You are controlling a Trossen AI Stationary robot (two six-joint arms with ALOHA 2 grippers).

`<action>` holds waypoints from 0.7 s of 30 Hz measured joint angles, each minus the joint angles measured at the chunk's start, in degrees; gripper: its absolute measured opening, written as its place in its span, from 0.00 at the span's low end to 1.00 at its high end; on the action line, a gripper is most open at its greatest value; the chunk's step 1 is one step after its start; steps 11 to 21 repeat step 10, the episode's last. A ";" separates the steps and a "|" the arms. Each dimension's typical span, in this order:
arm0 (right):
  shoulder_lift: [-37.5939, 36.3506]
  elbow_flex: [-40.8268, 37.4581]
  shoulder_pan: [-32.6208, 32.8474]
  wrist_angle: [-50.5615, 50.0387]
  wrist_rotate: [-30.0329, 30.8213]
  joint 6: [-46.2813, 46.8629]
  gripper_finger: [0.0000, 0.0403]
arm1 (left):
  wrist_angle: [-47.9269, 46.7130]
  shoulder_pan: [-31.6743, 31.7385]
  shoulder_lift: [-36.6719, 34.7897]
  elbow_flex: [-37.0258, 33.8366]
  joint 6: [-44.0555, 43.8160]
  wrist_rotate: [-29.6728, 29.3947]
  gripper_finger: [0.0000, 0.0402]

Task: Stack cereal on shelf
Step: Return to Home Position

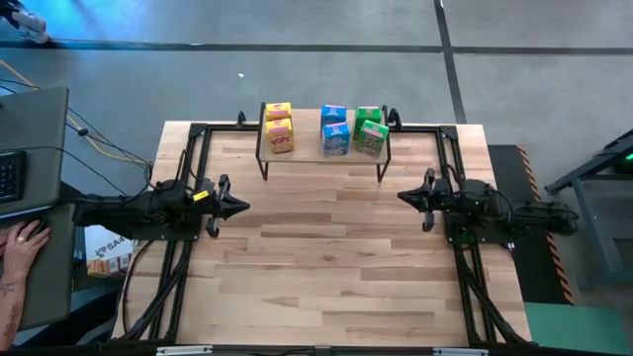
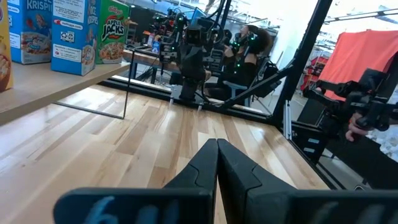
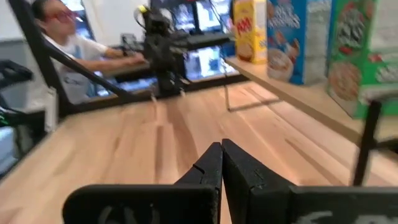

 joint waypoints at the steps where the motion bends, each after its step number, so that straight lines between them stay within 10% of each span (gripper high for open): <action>1: -0.86 0.00 0.00 -1.97 0.76 -0.03 0.00 | 0.00 0.00 0.00 0.00 0.02 0.00 0.00; 21: -0.86 0.02 0.00 -2.83 1.60 -3.39 0.00 | 0.01 0.00 0.00 0.00 0.02 -0.01 0.00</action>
